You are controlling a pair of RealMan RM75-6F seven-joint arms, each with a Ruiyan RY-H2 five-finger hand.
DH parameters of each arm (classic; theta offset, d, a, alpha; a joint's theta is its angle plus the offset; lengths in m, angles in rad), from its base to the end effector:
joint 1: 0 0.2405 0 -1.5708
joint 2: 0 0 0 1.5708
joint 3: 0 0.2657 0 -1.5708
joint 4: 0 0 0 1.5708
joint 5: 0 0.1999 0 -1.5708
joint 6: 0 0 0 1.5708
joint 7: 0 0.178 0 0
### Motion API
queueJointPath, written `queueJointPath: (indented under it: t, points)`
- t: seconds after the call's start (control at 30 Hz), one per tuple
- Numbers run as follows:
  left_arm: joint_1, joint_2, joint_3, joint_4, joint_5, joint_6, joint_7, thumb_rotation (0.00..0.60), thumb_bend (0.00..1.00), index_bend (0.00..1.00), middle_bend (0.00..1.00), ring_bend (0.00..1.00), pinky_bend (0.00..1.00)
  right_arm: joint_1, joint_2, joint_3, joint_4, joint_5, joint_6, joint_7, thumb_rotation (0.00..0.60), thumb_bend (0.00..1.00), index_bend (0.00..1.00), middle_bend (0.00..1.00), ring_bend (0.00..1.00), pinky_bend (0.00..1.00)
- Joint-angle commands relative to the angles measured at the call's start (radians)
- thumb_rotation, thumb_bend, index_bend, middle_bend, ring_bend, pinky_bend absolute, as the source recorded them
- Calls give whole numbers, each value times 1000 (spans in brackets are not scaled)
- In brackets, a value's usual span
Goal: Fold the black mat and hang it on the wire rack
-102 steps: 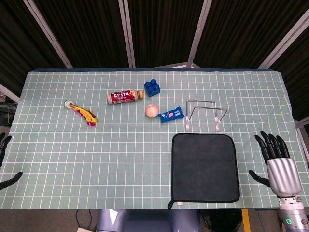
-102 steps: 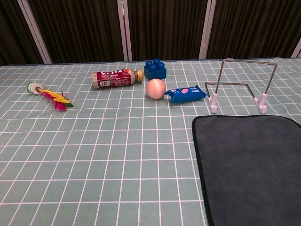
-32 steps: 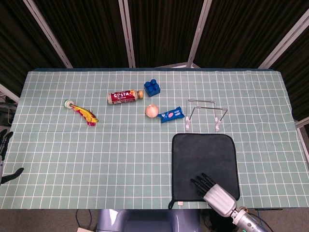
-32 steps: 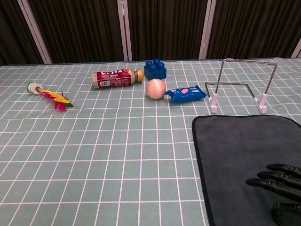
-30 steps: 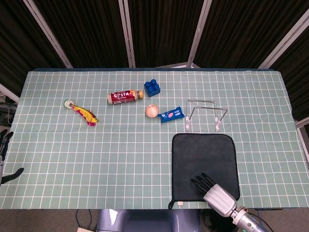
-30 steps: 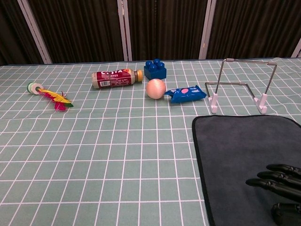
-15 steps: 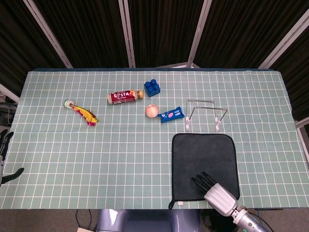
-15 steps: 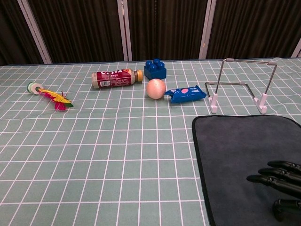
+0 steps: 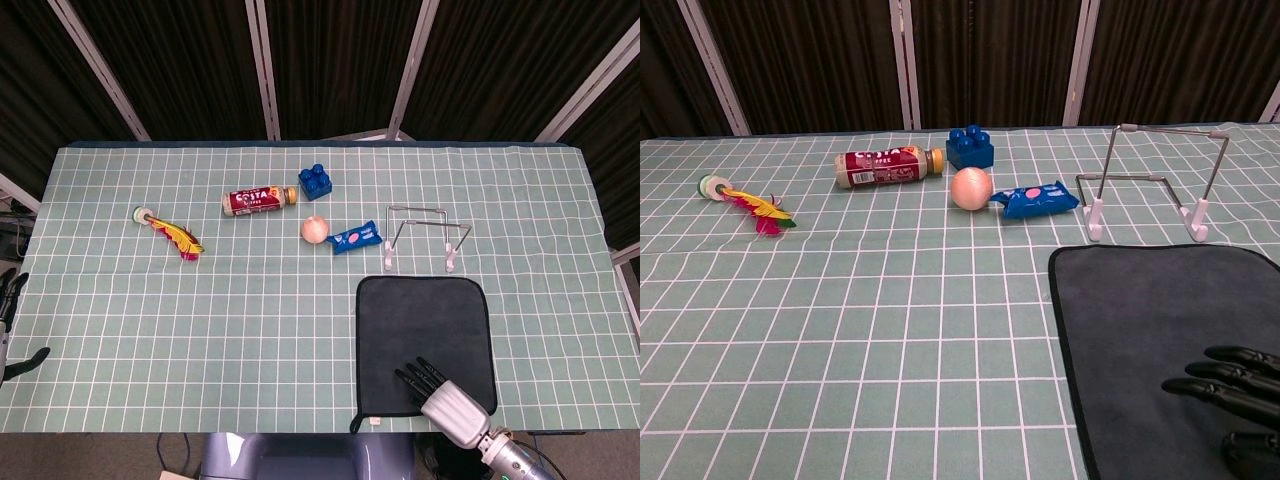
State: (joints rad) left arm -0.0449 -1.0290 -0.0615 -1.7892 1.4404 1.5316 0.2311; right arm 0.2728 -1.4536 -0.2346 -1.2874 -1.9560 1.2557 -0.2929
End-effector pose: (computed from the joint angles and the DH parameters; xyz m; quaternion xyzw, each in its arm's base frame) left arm -0.3007 0.2024 0.1983 -0.5882 -0.3547 -0.3375 0.6437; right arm -0.2722 -0.1711 -0.0172 0.8795 -0.1875 0.2887 0.3286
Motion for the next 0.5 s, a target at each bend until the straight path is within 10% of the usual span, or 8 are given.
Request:
queueJointPath:
  t: [0.03,0.5]
  points:
    - [0,0,0,0,0,0,0,600,0,0,0,0,0,0,-3,-1,4,0,3,3,600,368,479,39,0,0]
    - [1,2,-1,-2,-2,3,-4,600,0,0,0,0,0,0,-17,4,5,10,59,100,600,371,589,105,0,0]
